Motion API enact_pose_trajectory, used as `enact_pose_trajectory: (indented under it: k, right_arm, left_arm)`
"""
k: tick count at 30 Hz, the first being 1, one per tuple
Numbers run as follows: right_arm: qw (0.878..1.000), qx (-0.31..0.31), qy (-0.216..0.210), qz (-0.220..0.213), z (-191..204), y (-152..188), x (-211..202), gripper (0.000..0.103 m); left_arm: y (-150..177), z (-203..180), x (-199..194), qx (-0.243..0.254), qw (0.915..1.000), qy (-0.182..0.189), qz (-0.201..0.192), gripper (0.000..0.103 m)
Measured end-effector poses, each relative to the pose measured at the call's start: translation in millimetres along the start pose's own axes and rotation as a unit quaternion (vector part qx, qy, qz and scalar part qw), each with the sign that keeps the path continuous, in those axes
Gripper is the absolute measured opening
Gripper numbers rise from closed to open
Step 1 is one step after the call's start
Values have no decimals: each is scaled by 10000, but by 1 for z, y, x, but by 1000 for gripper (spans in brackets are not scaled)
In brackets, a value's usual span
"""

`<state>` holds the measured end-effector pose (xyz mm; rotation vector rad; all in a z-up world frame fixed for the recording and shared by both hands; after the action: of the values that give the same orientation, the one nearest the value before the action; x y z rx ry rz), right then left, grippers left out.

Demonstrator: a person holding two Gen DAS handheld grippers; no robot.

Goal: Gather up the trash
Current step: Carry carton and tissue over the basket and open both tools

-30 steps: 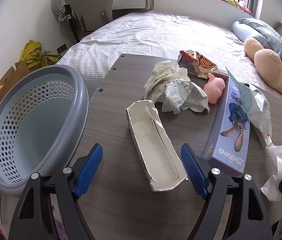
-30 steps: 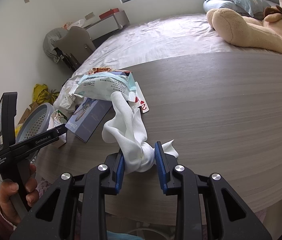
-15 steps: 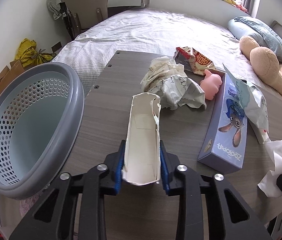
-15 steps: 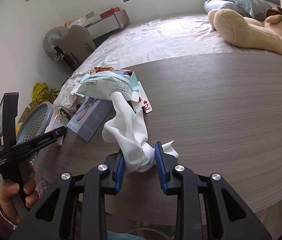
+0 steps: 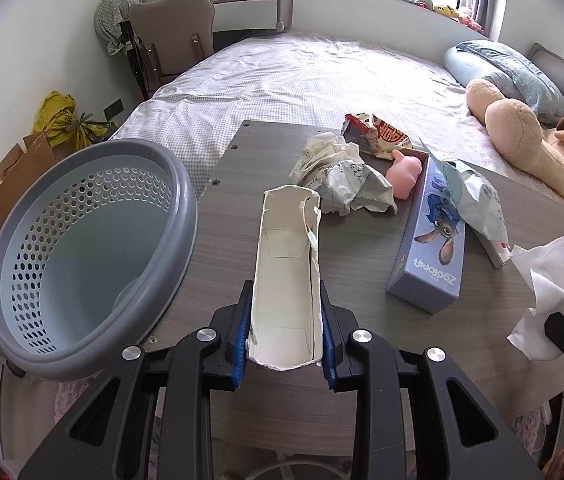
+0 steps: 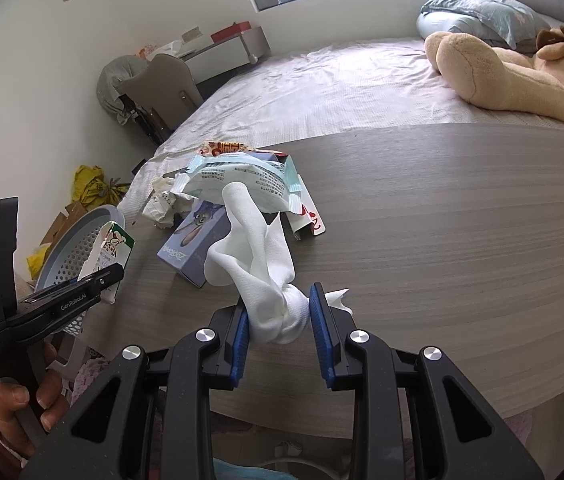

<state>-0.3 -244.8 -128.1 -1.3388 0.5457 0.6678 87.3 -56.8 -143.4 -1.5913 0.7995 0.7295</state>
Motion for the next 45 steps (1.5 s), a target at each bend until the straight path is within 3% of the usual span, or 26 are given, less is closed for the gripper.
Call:
enact_pose_trajectory:
  k: [8,16,27,34,45]
  right_arm:
    - [9995,-315,-5,-73,27,-17,-8,28]
    - [9971,-687,-258,-225,73,-47,-1,28]
    - [9881,-1271,-868,-56,161,-78,50,28]
    - [9791,-1567,-1294,110,221,-89,86,28]
    - [9681,-1899,-1598,351,278,-99,124,30]
  left_arm:
    - [-15,12,-24,-45,9993,79,-371,28]
    - [-27,40,-29,-159,9988,91,-459,28]
    - [-54,115,-20,-534,9974,-188,-440,28]
    - [-73,167,-10,-721,9944,-575,-522,28]
    - [-85,206,7,-919,9929,-664,-370,28]
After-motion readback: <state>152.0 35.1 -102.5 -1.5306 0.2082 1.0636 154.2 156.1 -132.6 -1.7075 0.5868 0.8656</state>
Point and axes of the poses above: each gripper's, at about its wrist camera, not at the fingertips, and x roughly the way its jaws point, z to its left, y to its underside, the point moved 10 cm from there along x, roughly the way its jaws point, and after that the axes turned 15 degrees about -x, right-handed, at the moved point
